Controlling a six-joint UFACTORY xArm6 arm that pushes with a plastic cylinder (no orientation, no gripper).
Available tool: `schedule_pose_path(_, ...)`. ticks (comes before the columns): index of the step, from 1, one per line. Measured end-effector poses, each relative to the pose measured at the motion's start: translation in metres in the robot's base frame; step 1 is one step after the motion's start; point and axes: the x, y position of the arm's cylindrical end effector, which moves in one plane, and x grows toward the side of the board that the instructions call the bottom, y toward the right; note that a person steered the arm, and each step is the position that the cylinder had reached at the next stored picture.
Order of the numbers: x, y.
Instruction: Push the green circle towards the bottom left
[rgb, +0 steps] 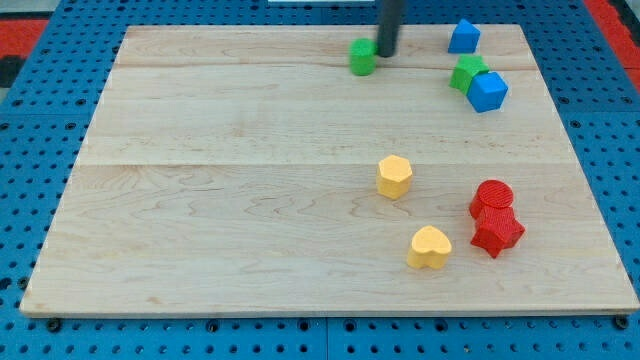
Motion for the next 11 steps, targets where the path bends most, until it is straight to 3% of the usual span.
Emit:
schedule_pose_path(1, 0.041, -0.089)
schedule_pose_path(2, 0.1, -0.13)
schedule_pose_path(4, 0.141, -0.206)
schedule_pose_path(8, 0.144, -0.215)
schedule_pose_path(10, 0.135, -0.179)
schedule_pose_path(11, 0.18, -0.201)
